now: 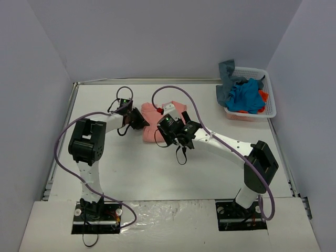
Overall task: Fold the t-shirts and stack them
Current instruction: Put the neatly folded tshirt into the corner of the board with the left arm
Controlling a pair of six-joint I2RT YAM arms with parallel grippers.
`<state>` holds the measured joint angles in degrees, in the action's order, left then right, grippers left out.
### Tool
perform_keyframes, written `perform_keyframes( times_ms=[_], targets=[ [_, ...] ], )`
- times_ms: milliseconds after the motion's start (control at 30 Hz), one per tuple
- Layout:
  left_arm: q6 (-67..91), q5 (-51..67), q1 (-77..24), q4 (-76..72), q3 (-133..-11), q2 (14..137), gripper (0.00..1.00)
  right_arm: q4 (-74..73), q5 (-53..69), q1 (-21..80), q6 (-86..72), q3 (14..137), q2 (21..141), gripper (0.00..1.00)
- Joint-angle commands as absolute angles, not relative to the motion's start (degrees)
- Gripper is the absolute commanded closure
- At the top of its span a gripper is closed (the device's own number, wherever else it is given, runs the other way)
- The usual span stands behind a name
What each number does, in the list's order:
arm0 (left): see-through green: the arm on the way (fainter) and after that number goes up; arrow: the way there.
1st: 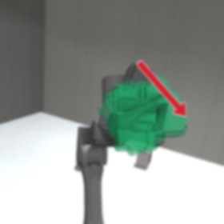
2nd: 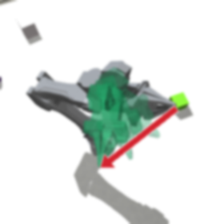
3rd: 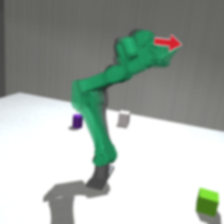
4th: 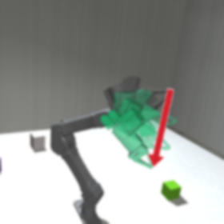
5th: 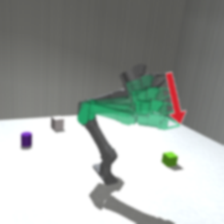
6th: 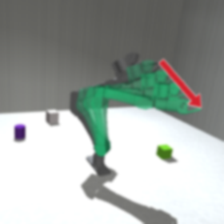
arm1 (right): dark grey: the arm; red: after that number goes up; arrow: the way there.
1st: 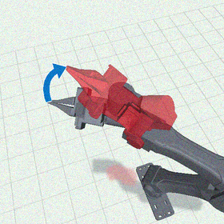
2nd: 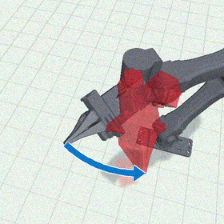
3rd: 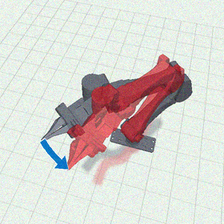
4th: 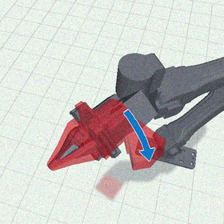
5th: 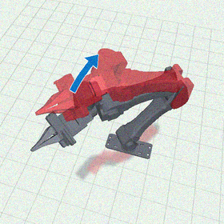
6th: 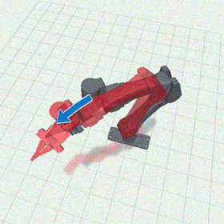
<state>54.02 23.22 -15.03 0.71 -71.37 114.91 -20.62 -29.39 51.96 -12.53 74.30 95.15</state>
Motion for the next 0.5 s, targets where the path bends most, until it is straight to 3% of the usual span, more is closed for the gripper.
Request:
perform_keyframes(
  times_ms=[0,467],
  targets=[
    [49.32,21.53,-11.78,8.69,-74.96,115.14,0.89,-19.6,-29.62,50.28,-12.13,73.04,93.43,0.17],
    [38.85,19.16,-2.56,26.09,-94.2,121.37,0.89,-17.4,-27.42,47.46,-10.46,72.25,93.95,0.17]
  ],
)
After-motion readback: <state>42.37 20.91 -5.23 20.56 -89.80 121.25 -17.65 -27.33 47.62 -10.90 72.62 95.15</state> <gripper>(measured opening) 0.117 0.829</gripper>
